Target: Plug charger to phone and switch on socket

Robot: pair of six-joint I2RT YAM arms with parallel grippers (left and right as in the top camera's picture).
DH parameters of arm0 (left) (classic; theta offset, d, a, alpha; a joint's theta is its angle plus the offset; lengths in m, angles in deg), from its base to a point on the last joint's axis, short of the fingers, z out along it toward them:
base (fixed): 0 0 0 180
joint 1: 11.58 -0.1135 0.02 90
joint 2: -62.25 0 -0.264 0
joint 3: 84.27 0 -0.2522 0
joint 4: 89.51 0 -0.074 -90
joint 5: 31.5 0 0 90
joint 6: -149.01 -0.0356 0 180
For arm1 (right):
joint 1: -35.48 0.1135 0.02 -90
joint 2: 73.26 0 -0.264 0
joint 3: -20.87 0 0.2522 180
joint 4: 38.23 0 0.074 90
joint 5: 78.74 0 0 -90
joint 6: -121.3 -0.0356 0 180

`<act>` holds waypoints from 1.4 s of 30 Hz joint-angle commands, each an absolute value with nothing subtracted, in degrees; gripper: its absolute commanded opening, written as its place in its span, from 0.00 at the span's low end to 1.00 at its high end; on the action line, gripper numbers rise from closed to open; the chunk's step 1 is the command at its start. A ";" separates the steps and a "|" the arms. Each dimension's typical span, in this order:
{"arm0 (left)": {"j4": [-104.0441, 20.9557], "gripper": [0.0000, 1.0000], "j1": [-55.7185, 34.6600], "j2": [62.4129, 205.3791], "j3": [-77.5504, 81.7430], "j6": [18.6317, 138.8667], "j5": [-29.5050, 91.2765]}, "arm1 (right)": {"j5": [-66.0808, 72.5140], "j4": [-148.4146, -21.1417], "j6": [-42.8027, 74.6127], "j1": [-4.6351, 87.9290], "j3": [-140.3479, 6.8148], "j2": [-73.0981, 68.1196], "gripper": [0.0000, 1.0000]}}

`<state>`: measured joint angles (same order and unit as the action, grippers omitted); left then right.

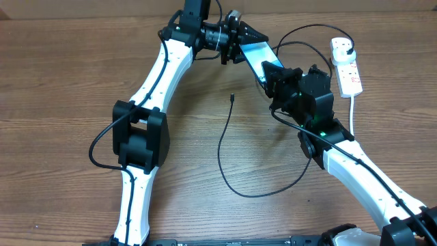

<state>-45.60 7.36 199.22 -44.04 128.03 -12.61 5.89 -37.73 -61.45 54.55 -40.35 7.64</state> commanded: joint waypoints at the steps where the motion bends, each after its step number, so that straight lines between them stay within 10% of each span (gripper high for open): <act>1: -45.97 0.38 8.65 198.32 -44.90 126.71 -16.37 | 8.67 -37.08 -60.44 53.77 -40.22 7.97 0.04; 42: -39.78 0.55 7.86 198.32 -44.90 113.23 -14.42 | -0.47 -40.29 -56.70 48.41 -40.22 7.97 0.04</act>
<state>-39.74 7.21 199.22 -44.07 114.50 -15.87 0.76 -40.73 -57.18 47.91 -40.02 8.34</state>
